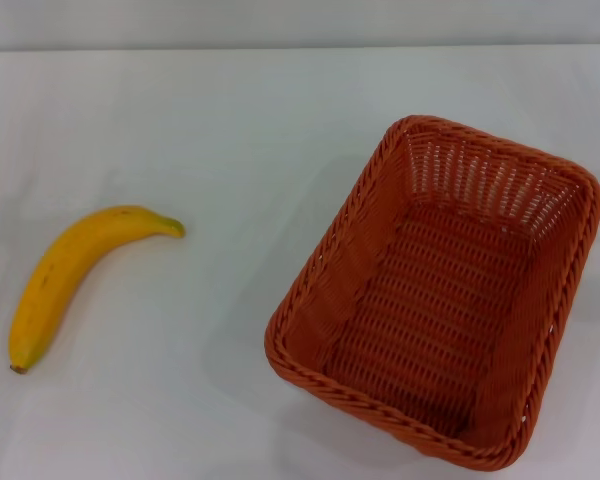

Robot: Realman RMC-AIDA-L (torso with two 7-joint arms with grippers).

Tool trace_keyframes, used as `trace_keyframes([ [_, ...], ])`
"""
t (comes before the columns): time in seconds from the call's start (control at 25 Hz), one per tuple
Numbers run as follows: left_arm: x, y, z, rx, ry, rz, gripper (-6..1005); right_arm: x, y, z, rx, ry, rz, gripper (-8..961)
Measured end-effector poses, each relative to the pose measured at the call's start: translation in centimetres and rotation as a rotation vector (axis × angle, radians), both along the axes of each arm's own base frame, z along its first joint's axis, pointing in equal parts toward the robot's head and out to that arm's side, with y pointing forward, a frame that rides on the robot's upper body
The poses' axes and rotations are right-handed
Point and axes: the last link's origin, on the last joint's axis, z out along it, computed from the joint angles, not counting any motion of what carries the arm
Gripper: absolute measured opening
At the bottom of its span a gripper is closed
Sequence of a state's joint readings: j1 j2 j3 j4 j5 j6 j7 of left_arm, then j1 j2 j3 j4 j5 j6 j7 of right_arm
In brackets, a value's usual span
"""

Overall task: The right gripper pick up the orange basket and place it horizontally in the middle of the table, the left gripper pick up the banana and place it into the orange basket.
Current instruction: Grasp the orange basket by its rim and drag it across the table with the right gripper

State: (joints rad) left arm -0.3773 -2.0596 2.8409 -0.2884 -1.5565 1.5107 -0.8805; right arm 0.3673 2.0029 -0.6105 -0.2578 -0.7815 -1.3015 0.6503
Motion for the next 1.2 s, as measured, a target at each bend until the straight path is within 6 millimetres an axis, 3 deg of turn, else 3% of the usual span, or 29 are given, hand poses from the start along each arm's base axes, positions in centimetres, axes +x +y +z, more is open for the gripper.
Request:
trace_keyframes([
  [0.64, -0.2, -0.3, -0.1, 0.000, -0.003, 0.008, 888, -0.1, 0.2, 0.1, -0.004, -0.009, 0.002, 736],
  [0.84, -0.3, -0.5, -0.2, -0.002, -0.004, 0.012, 888, -1.8, 1.4, 1.8, -0.088, -0.075, 0.095, 735],
  [0.96, -0.4, -0.8, -0.3, -0.005, -0.009, 0.010, 888, -3.5, 3.0, 3.9, -0.211, -0.126, 0.141, 735],
  [1.2, -0.6, -1.3, -0.6, -0.058, -0.040, 0.000, 888, -8.3, 6.3, 7.0, -0.474, -0.247, 0.182, 734],
])
